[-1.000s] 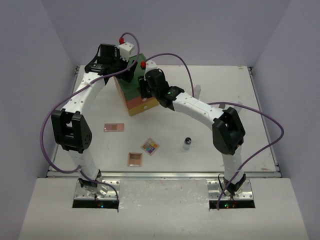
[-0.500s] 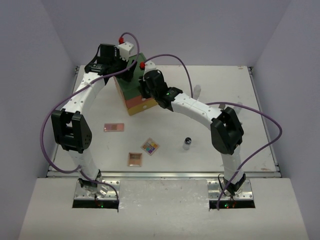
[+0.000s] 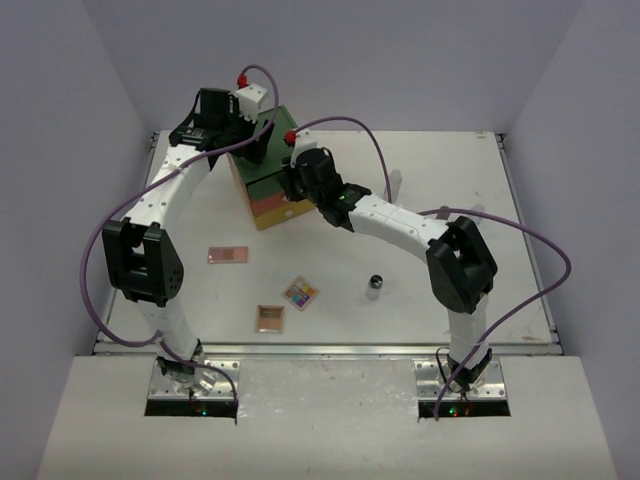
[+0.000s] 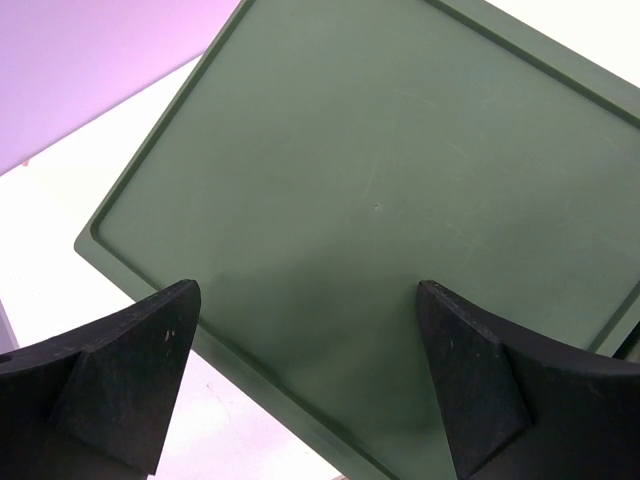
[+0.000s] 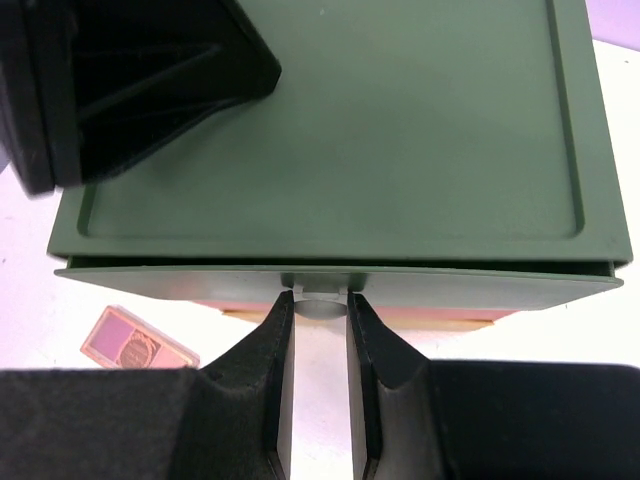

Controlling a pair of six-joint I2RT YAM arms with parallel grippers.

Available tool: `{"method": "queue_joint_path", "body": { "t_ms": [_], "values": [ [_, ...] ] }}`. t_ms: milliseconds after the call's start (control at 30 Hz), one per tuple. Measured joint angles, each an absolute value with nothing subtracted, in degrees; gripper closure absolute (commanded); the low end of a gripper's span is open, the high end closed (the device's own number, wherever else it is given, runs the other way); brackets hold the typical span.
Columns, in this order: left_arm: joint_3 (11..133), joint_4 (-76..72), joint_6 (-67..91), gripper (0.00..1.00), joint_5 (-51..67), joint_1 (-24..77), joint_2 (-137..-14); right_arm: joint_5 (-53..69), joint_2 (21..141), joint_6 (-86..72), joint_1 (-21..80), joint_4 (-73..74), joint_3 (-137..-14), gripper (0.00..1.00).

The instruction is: Organize the makeup

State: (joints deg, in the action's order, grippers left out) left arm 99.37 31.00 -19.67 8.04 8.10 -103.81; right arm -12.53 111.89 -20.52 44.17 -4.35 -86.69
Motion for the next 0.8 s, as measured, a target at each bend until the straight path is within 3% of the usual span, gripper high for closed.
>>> {"method": "queue_joint_path", "body": {
  "t_ms": [533, 567, 633, 800],
  "values": [
    [99.37, 31.03, -19.53, 0.11, 7.7, 8.1, -103.79, -11.38, 91.07, -17.98, 47.68, -2.98, -62.88, 1.0],
    [99.37, 31.03, -19.51, 0.11, 7.7, 8.1, -103.79, -11.33, 90.28, -17.98, 47.75, -2.75, -62.24, 0.96],
    [99.37, 31.03, -19.4, 0.11, 7.68, 8.1, -103.79, -11.33, 89.43, -17.97, 47.79, -2.41, -61.69, 0.73],
    [99.44, 31.07, -19.31, 0.1, 7.68, 8.1, -103.79, -10.27, 89.01, -17.27, 47.79, -1.21, -61.66, 0.36]
  ]
}}
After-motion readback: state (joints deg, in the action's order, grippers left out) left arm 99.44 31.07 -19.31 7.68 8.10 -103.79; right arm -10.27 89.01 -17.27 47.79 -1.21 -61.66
